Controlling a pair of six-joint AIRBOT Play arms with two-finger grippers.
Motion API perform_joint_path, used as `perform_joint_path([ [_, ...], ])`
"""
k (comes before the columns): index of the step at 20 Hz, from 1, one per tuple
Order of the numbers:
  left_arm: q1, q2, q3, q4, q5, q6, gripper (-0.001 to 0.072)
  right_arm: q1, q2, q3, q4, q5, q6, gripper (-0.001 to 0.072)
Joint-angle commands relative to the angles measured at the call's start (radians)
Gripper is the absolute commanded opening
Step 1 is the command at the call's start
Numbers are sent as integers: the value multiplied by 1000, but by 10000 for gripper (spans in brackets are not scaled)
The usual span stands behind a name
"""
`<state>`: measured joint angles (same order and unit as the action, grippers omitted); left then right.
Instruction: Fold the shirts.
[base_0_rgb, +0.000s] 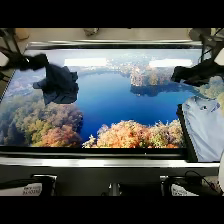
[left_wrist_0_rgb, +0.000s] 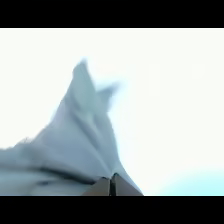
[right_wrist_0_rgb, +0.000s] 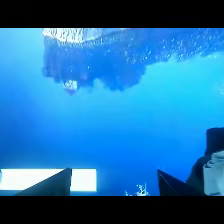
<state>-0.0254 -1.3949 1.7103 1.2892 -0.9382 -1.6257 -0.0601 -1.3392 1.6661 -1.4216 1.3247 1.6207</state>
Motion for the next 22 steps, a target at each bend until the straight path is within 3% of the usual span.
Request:
perform_joint_path([
  [1, -177, 319, 10, 2, 146, 47, 22, 0, 178, 1, -31, -23, -18, 567],
  [4, -347, 430, -27, 19, 177, 0, 21, 0, 348, 1, -35, -23, -18, 567],
  [7, -470, 411, -127, 72, 164, -85, 22, 0, 476, 1, -51, 1, -10, 567],
  [10, -584, 310, -320, 72, 177, -105, 22, 0, 514, 1, -74, 79, 9, 567],
  [13, -686, 124, -481, 72, 224, -198, 25, 0, 461, 0, -74, 195, 9, 566],
  [14, -699, 51, -486, 61, 203, -231, 216, 0, 430, 0, -71, 237, 9, 566],
  [15, -695, 0, -463, 39, 146, -239, 623, 0, 389, 0, -63, 277, 9, 566],
  [16, -673, -32, -419, 38, 51, -235, 720, 0, 342, 0, -50, 312, 9, 568],
  [20, -468, 18, -279, 202, -245, -105, 720, 0, 169, -72, 150, 361, 4, 637],
  [22, -326, 72, -321, 228, -359, -102, 720, 3, 128, -191, 277, 346, -23, 638],
])
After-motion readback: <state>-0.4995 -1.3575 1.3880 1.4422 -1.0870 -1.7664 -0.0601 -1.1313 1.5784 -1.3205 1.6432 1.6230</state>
